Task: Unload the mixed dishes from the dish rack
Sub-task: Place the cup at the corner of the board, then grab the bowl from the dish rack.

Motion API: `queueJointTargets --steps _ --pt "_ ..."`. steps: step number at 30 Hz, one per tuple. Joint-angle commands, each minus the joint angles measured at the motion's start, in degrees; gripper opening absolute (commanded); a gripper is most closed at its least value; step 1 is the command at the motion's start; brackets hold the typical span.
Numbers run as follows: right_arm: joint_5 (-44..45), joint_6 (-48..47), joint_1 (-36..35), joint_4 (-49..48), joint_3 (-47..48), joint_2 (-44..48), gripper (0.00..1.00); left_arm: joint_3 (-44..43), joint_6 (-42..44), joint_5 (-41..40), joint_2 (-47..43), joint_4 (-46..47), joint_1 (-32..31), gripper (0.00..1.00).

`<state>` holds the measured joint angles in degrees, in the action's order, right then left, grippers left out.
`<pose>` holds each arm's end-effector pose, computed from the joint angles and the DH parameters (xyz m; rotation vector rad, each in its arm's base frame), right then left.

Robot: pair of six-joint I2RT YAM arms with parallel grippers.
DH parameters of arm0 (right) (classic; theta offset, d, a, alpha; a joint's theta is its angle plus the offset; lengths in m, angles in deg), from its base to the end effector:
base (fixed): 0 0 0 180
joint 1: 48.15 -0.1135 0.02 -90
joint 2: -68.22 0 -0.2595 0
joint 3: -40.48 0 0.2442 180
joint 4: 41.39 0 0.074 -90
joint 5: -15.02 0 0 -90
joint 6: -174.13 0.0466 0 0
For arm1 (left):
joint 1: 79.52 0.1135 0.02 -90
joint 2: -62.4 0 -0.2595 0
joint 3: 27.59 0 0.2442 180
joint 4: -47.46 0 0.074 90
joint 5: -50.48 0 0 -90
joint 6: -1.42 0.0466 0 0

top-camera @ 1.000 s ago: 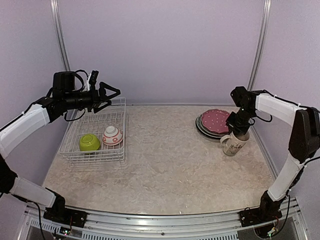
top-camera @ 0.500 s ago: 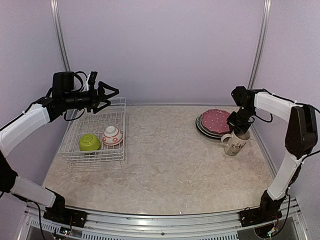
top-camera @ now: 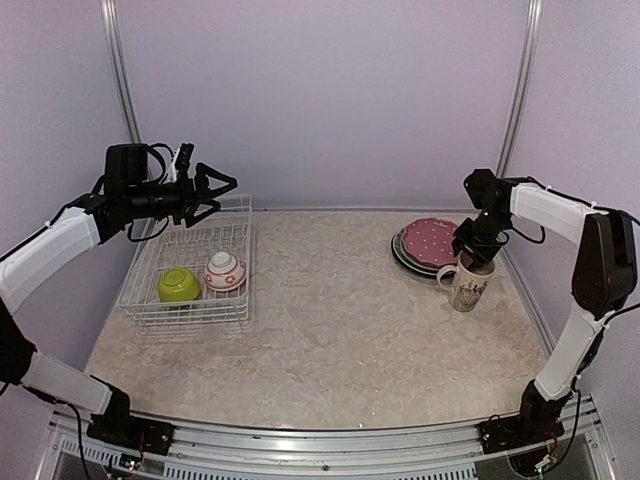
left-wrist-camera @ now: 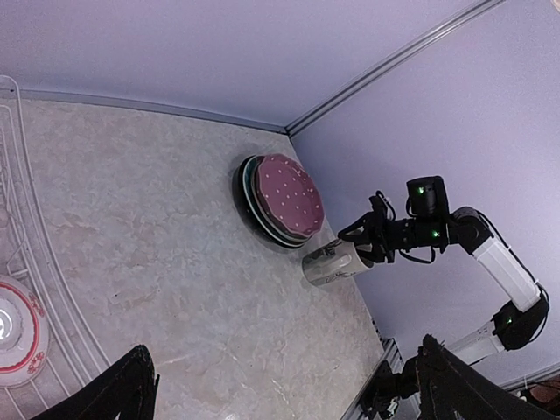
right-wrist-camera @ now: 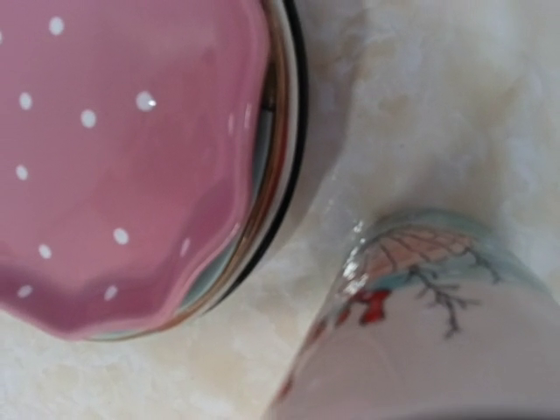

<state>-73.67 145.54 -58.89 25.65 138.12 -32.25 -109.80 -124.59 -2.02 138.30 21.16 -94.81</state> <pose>0.3466 0.0647 0.2434 1.2170 2.5571 0.2698 0.2856 -0.1075 0.3541 0.1072 2.0371 -1.2090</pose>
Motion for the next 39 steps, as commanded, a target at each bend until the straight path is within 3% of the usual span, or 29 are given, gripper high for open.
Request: queueJointTargets --steps 1,15,21,25,30,39 --pt "1.18 -0.18 0.55 0.73 0.40 3.79 0.47 -1.51 0.41 -0.02 0.22 0.15 0.52 0.99" --pt "3.61 -9.85 0.55 -6.81 -10.93 21.63 0.76 -1.81 -0.38 -0.01 1.30 -0.47 -0.80 0.99" --pt "1.54 -11.02 0.59 -14.54 -20.13 31.38 0.94 -5.14 2.51 -3.76 3.51 -6.59 -2.71 0.99" --pt "-2.04 -14.12 0.66 -18.86 -21.99 35.42 0.96 -8.66 6.07 -10.48 4.84 -13.88 -3.46 0.99" --pt "-13.71 -19.44 0.64 -25.58 -21.76 38.41 0.95 -14.14 8.32 -20.62 7.40 -23.33 -3.85 0.99" --pt "-15.80 -22.91 0.56 -25.57 -21.50 40.54 0.95 -21.90 10.35 -34.97 16.57 -36.12 -4.18 0.99"
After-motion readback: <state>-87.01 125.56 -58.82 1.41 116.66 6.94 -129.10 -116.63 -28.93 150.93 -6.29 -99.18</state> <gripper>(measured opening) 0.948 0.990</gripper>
